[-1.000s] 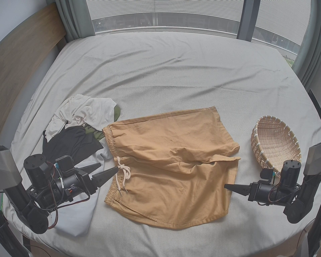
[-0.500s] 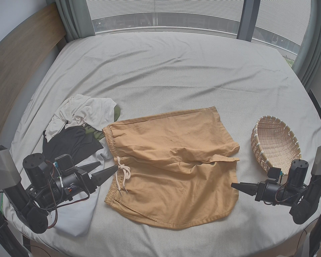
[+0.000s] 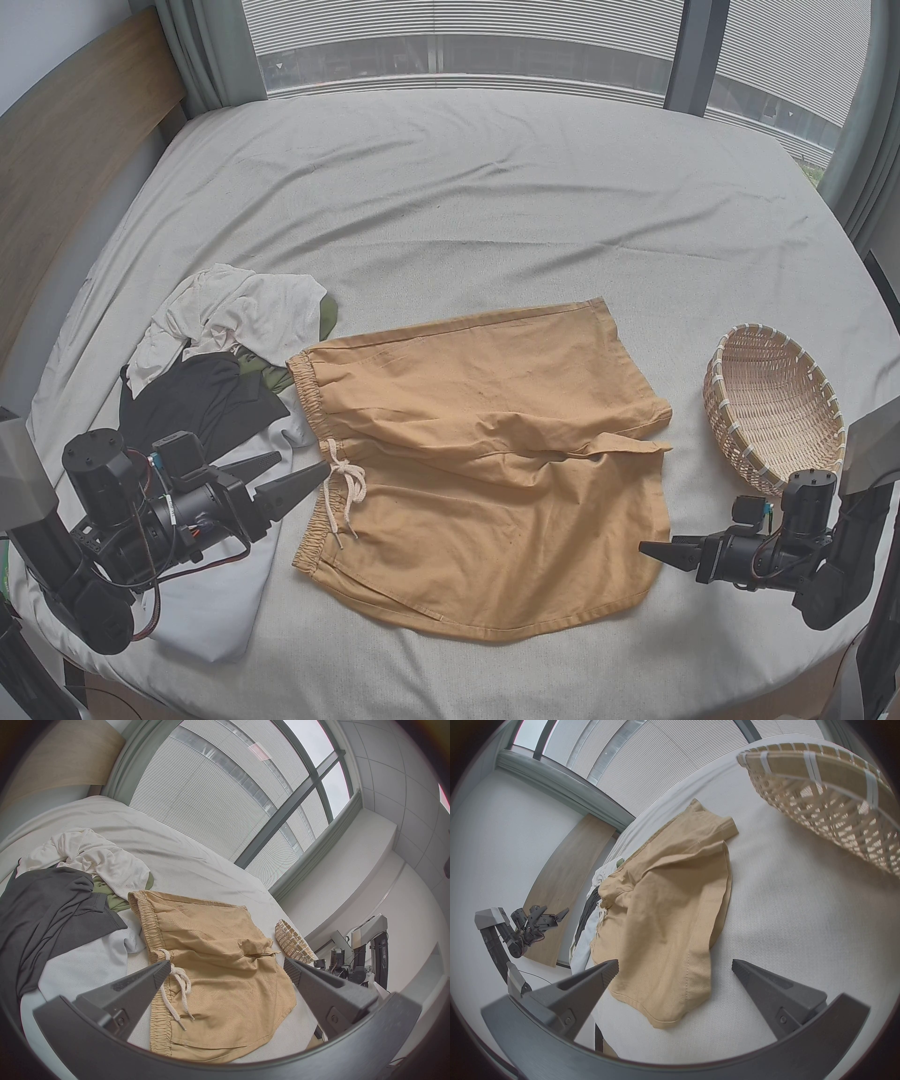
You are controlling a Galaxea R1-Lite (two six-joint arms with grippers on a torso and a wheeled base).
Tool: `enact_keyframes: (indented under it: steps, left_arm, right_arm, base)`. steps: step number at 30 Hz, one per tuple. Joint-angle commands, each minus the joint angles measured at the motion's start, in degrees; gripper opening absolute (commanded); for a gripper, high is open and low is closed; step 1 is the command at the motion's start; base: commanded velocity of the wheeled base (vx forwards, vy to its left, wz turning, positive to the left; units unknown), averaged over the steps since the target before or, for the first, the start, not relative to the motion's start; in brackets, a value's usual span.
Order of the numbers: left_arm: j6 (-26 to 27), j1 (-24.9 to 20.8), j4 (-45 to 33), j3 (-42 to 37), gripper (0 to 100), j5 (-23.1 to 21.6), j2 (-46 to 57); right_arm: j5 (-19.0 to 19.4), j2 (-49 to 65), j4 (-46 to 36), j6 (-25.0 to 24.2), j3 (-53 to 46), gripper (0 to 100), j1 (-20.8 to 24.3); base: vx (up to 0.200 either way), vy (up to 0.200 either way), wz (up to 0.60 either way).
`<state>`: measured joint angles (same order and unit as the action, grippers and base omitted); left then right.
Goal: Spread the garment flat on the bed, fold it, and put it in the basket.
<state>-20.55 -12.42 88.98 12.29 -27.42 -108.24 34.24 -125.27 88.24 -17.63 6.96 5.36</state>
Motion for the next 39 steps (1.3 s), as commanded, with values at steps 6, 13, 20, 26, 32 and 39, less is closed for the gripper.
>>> enact_keyframes:
  steps: [6,13,20,26,32,39]
  left_arm:
    - [-0.01,0.03,0.32,0.02,100,-0.01,0.05]
    - [-0.01,0.21,0.32,0.02,100,-0.01,0.05]
    - [-0.01,0.12,0.23,0.10,100,-0.01,-0.04]
    - [-0.01,0.03,0.32,0.10,100,-0.01,-0.04]
    - [-0.01,0.47,0.23,0.10,100,-0.01,-0.66]
    - [-0.36,2.14,0.23,-0.33,100,0.61,-3.82]
  right_arm:
    - [0.12,-2.96,0.01,-0.65,1.65,100,2.81]
    - [0.30,-2.43,-0.08,-2.24,0.95,100,5.27]
    - [0.91,4.16,-0.08,-2.76,-4.50,100,6.24]
    - [2.85,8.38,-0.08,-4.96,-6.35,100,5.45]
    - [3.20,11.45,-0.43,-5.84,-6.96,100,2.55]
    - [2.85,11.80,-0.17,-3.11,-6.96,100,-4.31]
  base:
    - [0.000,0.000,0.00]
    - [0.000,0.000,0.00]
    - [0.000,0.000,0.00]
    - [0.000,0.000,0.00]
    - [0.000,0.000,0.00]
    - [0.000,0.000,0.00]
